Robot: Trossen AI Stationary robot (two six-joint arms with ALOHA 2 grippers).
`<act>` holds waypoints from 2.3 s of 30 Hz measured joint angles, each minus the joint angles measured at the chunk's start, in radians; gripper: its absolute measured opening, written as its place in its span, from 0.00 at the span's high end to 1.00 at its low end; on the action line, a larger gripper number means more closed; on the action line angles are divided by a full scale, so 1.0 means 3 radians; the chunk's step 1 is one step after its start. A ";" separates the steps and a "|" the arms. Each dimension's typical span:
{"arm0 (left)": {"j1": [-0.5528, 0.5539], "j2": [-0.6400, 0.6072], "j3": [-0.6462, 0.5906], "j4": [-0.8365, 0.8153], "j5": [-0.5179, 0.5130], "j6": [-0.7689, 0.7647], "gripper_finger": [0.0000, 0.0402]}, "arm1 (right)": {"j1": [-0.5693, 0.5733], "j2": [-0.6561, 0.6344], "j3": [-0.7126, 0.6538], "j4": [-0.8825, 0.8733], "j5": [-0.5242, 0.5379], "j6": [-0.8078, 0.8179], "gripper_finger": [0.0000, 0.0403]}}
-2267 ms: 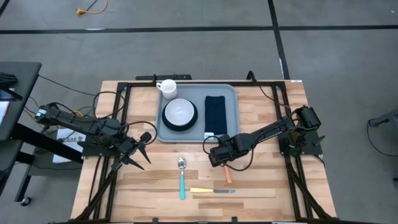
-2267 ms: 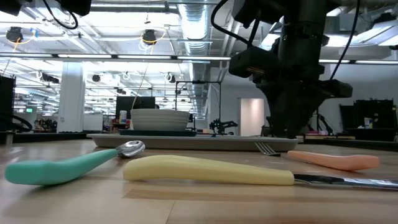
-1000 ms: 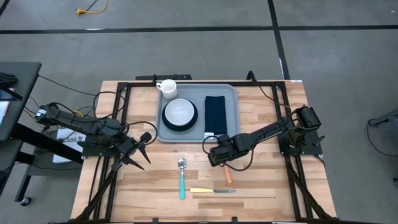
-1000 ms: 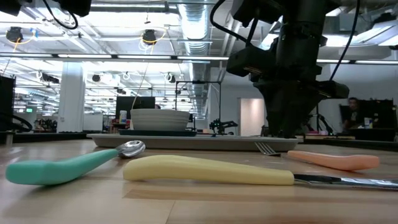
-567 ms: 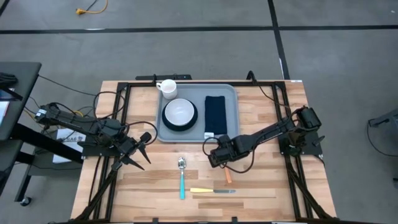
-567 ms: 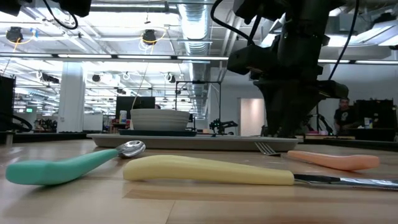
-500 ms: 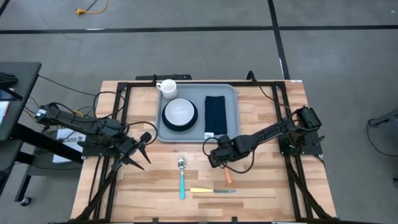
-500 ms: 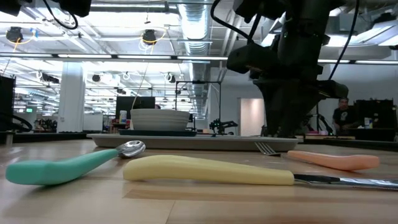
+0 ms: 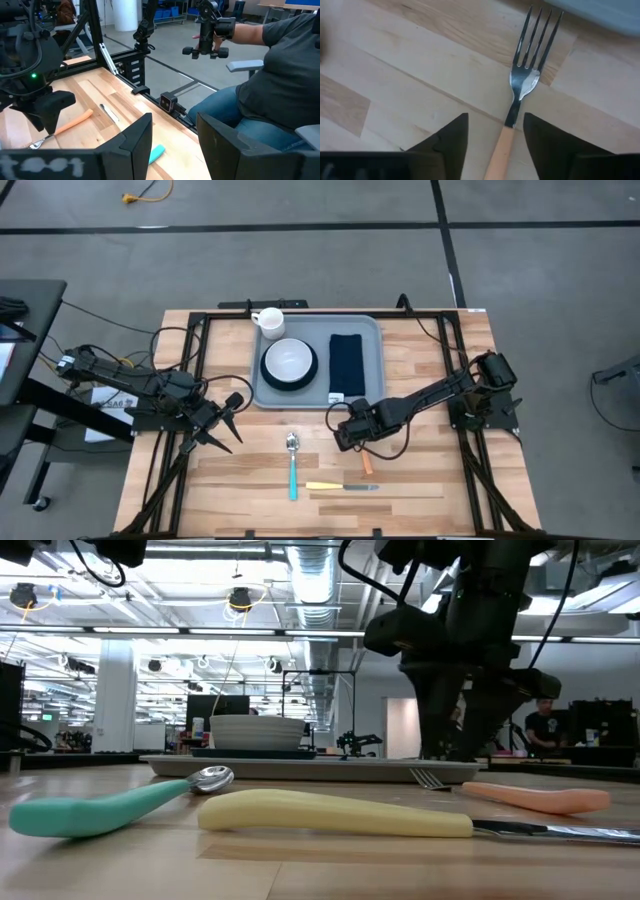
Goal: Set up tray
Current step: Put the orange fork on the blue napkin
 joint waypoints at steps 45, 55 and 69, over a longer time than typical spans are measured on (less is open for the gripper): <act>-0.0001 0.0002 -0.0001 -0.0027 0.0000 0.0006 0.64 | -0.0094 0.0373 0.0002 -0.0033 -0.0183 0.0009 0.91; 0.0000 0.0002 -0.0001 -0.0027 -0.0001 0.0017 0.64 | -0.0102 0.0373 0.0003 -0.0025 -0.0172 0.0020 0.95; 0.0000 0.0002 -0.0001 -0.0054 0.0000 0.0015 0.64 | -0.0106 0.0400 0.0556 -0.0192 -0.0325 0.0033 0.97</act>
